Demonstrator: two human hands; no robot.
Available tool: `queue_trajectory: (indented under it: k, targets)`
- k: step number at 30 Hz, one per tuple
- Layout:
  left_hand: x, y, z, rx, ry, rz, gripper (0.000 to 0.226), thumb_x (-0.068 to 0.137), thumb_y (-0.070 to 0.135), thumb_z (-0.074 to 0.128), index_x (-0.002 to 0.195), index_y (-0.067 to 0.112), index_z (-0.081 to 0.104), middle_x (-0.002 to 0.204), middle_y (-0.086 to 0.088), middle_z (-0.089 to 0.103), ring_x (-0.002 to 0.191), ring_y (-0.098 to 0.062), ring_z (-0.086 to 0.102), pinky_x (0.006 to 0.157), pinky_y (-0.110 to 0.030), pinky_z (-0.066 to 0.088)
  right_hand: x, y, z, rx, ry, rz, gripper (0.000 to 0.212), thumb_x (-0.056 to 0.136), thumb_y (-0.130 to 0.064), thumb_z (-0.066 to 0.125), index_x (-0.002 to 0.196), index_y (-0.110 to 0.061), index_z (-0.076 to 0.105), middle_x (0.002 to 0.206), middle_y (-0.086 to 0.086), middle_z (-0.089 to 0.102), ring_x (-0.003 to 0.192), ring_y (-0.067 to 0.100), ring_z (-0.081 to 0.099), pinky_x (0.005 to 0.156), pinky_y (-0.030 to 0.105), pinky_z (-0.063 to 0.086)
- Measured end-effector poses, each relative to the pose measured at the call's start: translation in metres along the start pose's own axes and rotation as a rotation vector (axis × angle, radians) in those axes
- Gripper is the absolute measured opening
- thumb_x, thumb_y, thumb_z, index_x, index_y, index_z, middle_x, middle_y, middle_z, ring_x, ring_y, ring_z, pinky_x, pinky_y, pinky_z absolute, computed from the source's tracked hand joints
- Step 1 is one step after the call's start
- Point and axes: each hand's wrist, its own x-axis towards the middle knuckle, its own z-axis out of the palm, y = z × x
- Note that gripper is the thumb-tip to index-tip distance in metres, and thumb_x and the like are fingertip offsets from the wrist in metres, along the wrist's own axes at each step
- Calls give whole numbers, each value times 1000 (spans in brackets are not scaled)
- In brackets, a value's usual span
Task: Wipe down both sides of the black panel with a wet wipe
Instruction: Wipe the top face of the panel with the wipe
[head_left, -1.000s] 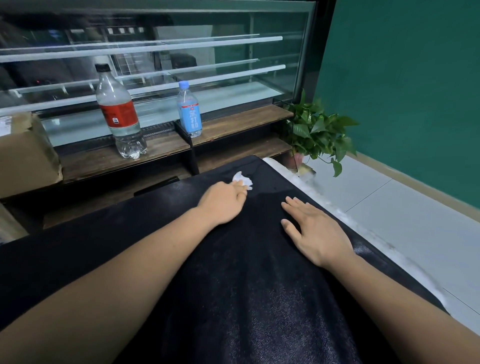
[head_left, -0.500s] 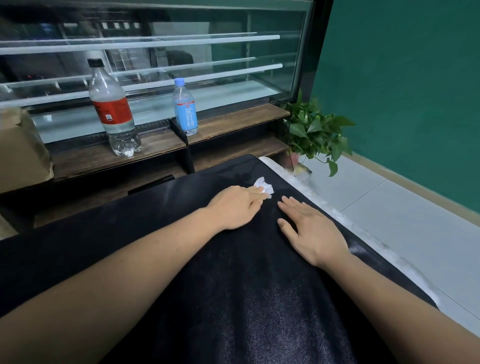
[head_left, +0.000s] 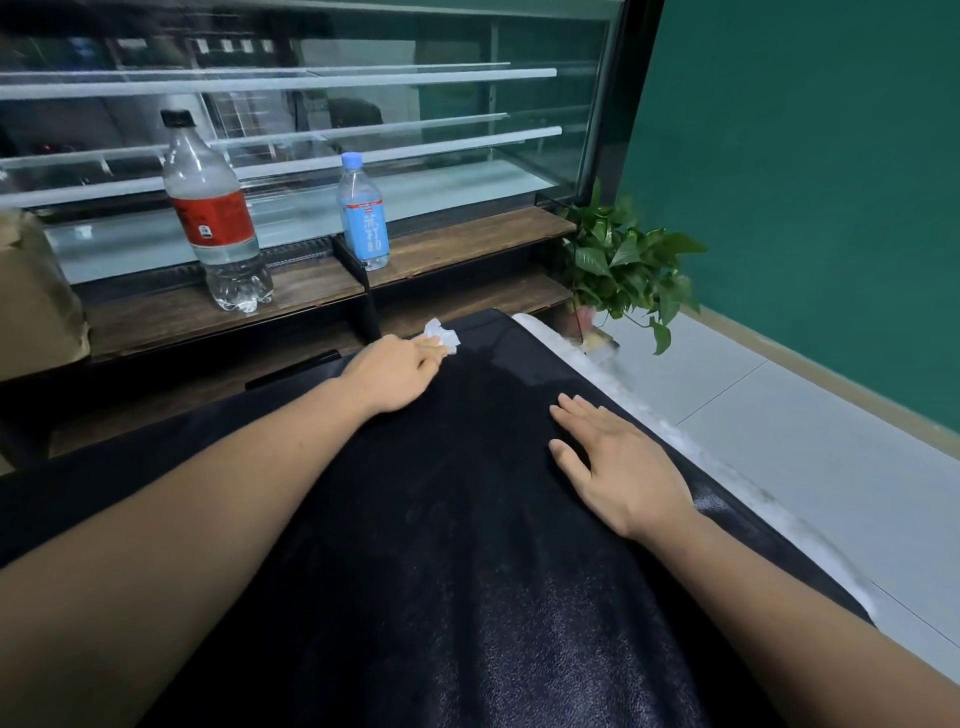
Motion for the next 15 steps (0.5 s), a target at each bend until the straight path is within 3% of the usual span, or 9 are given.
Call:
queue_trajectory:
  k: [3, 7, 12, 15]
  targets:
    - [2, -14, -2, 6, 7, -38, 46, 109, 45, 31, 144, 43, 61, 158, 7, 49, 135, -30, 57, 111, -40, 47, 0, 0, 0, 0, -4, 4, 66, 104, -65, 20, 161, -37, 36, 169, -20, 24, 156, -5, 12, 128, 21, 8]
    - [7, -23, -1, 26, 1, -113, 50, 110, 42, 28, 148, 32, 59, 159, 2, 50, 133, -34, 57, 111, -40, 46, 1, -1, 0, 4, -5, 7, 64, 105, -64, 21, 161, -37, 36, 169, -20, 24, 156, -5, 12, 128, 22, 9]
    - [15, -3, 5, -12, 65, -212, 53, 110, 41, 28, 141, 17, 64, 136, -20, 67, 118, -42, 62, 99, -43, 51, 1, -1, -1, -1, -15, 0, 65, 105, -62, 20, 162, -35, 35, 170, -18, 23, 157, -3, 12, 130, 25, 10]
    - [18, 11, 10, -46, 78, -210, 55, 110, 41, 28, 140, 14, 65, 137, -20, 65, 121, -42, 60, 100, -42, 48, 1, -1, -1, -4, -8, -4, 64, 105, -62, 22, 161, -34, 36, 170, -17, 25, 157, -3, 14, 129, 24, 10]
